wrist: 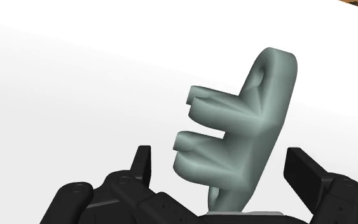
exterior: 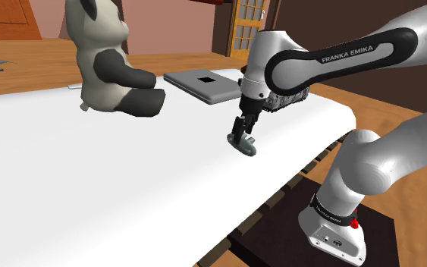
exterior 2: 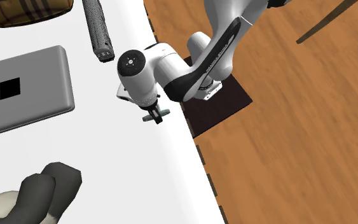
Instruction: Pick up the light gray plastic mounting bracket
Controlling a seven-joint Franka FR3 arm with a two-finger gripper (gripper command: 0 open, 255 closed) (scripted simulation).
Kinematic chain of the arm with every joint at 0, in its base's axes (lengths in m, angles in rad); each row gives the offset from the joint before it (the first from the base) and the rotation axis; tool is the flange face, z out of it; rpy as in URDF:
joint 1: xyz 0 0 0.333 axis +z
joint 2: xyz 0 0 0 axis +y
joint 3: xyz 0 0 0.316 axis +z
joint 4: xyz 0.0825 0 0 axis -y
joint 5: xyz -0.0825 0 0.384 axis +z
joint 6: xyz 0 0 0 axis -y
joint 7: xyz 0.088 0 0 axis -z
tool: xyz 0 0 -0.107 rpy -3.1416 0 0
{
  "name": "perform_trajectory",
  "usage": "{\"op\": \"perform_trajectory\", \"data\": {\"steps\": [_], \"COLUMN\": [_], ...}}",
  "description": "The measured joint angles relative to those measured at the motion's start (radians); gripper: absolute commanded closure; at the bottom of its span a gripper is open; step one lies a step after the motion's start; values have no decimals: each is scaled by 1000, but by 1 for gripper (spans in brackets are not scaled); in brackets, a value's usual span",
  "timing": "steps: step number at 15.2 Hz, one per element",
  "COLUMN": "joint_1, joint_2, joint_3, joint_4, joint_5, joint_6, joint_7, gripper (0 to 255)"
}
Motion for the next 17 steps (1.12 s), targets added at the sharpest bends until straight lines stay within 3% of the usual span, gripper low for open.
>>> {"op": "perform_trajectory", "data": {"steps": [2,3,13,17], "joint_1": [0,1,1,-1], "joint_2": [9,13,15,-3], "joint_3": [1,3,3,-2], "joint_4": [-21,-24,-26,1], "joint_5": [2,2,3,-1], "joint_6": [30,37,43,-3], "joint_7": [-2,-1,-1,-2], "gripper": [0,255,255,255]}}
